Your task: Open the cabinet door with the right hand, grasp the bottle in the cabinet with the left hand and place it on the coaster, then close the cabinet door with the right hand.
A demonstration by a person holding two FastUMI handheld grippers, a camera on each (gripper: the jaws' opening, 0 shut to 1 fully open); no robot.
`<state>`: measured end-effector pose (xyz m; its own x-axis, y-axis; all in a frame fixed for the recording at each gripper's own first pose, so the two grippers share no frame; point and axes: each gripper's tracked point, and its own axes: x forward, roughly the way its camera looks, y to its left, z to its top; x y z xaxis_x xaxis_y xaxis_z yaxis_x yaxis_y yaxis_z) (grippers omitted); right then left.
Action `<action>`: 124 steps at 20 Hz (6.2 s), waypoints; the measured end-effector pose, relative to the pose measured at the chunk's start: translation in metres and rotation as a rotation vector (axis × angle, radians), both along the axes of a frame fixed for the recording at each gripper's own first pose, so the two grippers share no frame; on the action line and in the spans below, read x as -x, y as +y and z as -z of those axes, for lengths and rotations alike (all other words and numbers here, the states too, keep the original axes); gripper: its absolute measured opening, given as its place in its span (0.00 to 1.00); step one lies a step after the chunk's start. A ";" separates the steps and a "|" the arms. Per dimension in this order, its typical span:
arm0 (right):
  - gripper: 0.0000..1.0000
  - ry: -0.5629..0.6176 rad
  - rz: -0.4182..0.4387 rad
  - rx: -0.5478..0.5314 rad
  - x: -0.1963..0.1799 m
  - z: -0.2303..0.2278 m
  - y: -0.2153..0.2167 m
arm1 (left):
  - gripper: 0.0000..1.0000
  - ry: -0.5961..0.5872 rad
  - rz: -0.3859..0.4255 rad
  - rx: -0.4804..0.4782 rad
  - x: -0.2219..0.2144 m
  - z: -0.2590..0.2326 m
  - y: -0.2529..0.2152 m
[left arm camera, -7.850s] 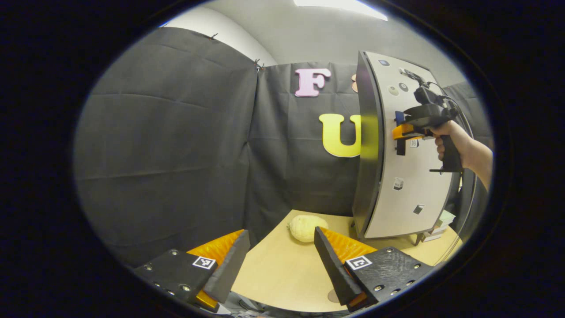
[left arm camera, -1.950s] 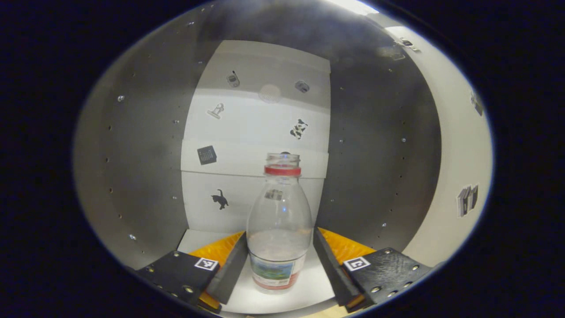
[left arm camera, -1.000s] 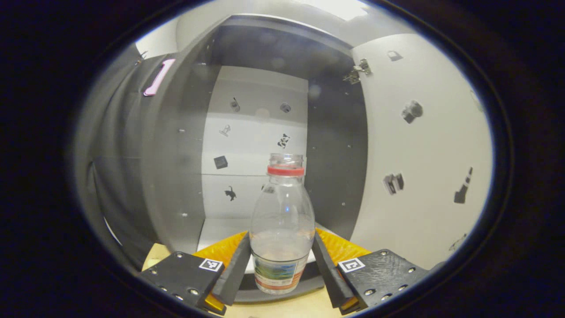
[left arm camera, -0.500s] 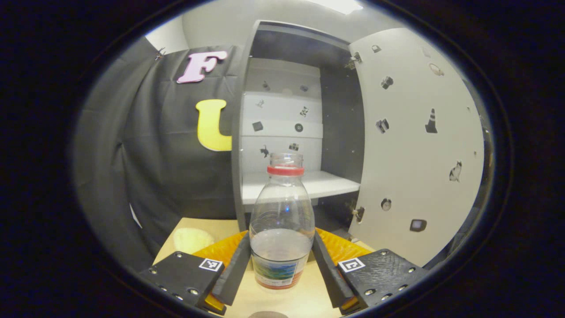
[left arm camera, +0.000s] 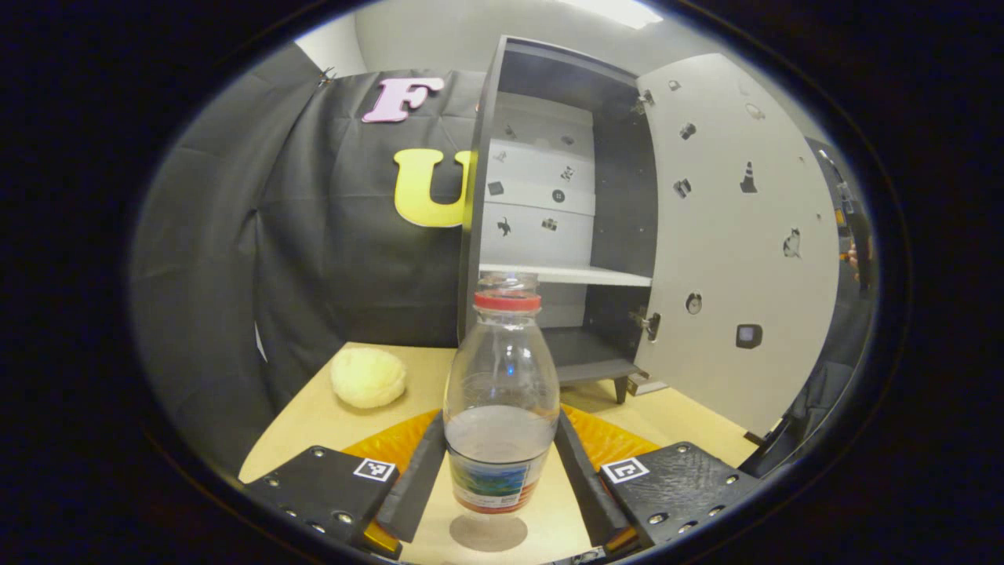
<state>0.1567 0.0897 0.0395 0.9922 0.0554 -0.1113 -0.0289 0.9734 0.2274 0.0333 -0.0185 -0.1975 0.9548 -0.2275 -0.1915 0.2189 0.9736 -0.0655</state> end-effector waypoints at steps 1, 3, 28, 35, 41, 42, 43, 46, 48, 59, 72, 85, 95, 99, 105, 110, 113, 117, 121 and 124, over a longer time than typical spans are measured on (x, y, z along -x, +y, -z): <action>0.98 0.001 -0.009 0.018 0.001 0.003 0.002 | 0.79 0.013 -0.001 -0.013 0.004 0.013 0.001; 0.98 0.017 -0.031 0.063 0.003 0.012 0.006 | 0.80 0.010 0.000 -0.028 0.010 0.034 0.000; 0.98 0.167 -0.020 0.114 0.014 0.068 0.002 | 0.83 0.053 -0.058 -0.056 0.016 0.127 -0.004; 0.98 0.167 -0.023 0.127 0.011 0.077 0.000 | 0.90 0.040 -0.041 -0.081 0.018 0.115 -0.009; 0.98 0.164 -0.024 0.125 0.011 0.083 -0.004 | 0.87 0.027 -0.078 -0.075 0.025 0.095 0.000; 0.98 0.162 -0.019 0.116 0.010 0.084 -0.006 | 0.87 0.014 -0.075 -0.071 0.026 0.088 0.001; 0.98 0.163 -0.015 0.109 0.010 0.086 -0.008 | 0.90 0.011 -0.071 -0.070 0.028 0.083 -0.001; 0.98 0.166 -0.012 0.096 0.009 0.089 -0.009 | 0.90 -0.010 -0.061 -0.074 0.030 0.066 -0.003; 0.98 0.157 -0.013 0.094 0.009 0.087 -0.009 | 0.87 -0.017 -0.066 -0.085 0.029 0.058 -0.001; 0.93 0.102 -0.009 0.055 0.011 0.070 -0.014 | 0.87 -0.101 -0.094 -0.060 0.035 -0.034 0.005; 0.98 -0.082 -0.078 -0.016 0.003 -0.015 -0.001 | 0.87 -0.133 -0.155 -0.061 0.026 -0.176 0.017; 0.91 -0.122 -0.166 -0.024 0.030 -0.053 0.038 | 0.87 -0.078 -0.208 -0.052 0.016 -0.173 0.048; 0.97 -0.102 -0.318 0.036 0.060 -0.056 0.111 | 0.90 -0.058 -0.213 -0.063 0.025 -0.164 0.064; 0.97 -0.100 -0.358 0.067 0.061 -0.065 0.138 | 0.90 -0.068 -0.252 -0.071 0.039 -0.167 0.080; 0.97 -0.117 -0.465 0.106 0.053 -0.068 0.195 | 0.92 -0.073 -0.333 -0.052 0.064 -0.172 0.112; 0.98 -0.142 -0.579 0.068 0.050 -0.086 0.247 | 0.87 -0.074 -0.379 -0.074 0.073 -0.175 0.123; 1.00 -0.167 -0.621 0.050 0.051 -0.094 0.261 | 0.92 -0.079 -0.376 -0.080 0.075 -0.178 0.124; 0.98 -0.158 -0.551 0.090 0.040 -0.085 0.243 | 0.87 -0.082 -0.356 -0.064 0.074 -0.177 0.124; 0.98 -0.139 -0.475 0.110 0.029 -0.077 0.219 | 0.87 -0.073 -0.318 -0.050 0.071 -0.174 0.122; 0.98 -0.166 -0.379 0.133 0.014 -0.082 0.188 | 0.87 -0.109 -0.277 -0.064 0.069 -0.179 0.122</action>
<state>0.1428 0.2774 0.1216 0.9096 0.4151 0.0177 -0.4154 0.9075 0.0624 -0.0352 0.1030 -0.0180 0.9945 0.0537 -0.0903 -0.0533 0.9986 0.0068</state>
